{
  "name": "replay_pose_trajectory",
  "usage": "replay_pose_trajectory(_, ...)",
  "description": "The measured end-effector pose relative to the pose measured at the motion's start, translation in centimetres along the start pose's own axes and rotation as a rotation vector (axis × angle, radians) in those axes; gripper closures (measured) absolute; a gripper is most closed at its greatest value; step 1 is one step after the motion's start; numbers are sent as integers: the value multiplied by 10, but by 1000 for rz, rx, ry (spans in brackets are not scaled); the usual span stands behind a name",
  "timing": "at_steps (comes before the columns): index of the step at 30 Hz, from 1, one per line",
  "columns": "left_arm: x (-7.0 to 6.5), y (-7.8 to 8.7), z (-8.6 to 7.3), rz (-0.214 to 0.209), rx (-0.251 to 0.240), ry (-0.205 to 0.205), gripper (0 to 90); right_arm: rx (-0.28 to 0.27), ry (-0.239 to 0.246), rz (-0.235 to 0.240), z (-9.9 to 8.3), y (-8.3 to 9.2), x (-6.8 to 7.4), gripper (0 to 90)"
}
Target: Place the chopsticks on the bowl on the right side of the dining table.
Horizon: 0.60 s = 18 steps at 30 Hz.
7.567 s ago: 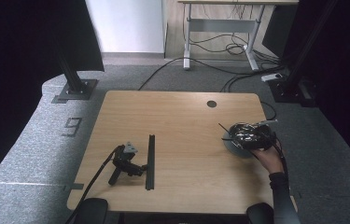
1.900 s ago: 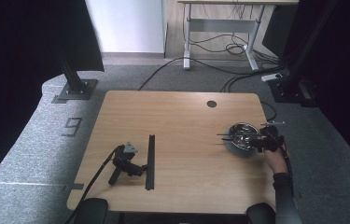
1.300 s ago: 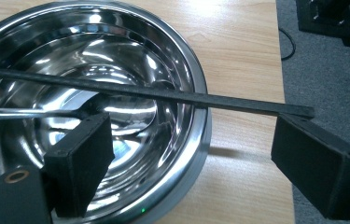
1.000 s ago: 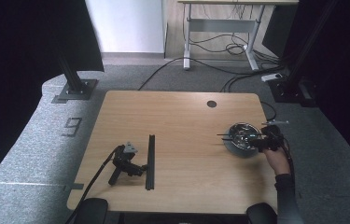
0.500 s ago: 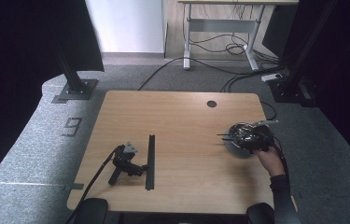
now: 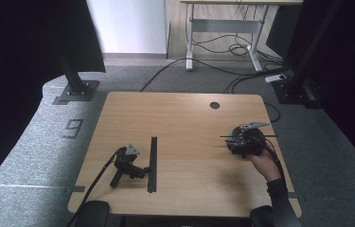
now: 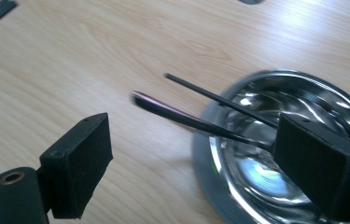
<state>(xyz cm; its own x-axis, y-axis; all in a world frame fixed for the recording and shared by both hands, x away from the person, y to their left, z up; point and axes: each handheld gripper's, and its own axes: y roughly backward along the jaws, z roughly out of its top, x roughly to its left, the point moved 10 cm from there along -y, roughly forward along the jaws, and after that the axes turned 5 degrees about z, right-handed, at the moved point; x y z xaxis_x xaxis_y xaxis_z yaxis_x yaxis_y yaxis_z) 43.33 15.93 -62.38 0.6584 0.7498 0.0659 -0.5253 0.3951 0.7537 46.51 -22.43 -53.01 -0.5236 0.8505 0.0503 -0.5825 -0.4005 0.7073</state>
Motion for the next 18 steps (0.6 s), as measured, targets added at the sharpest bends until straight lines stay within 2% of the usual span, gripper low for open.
replay_pose_trajectory(6,0,0,0,0,0,-1,0,8,49,67,5,-7,29,110)
replay_pose_trajectory(10,0,0,0,0,0,-1,0,15,90,122,8,-11,53,110)
replay_pose_trajectory(14,0,0,0,0,0,-1,0,23,140,152,10,-15,73,110)
replay_pose_trajectory(18,0,0,0,0,1,-1,0,18,162,191,16,-19,89,109)
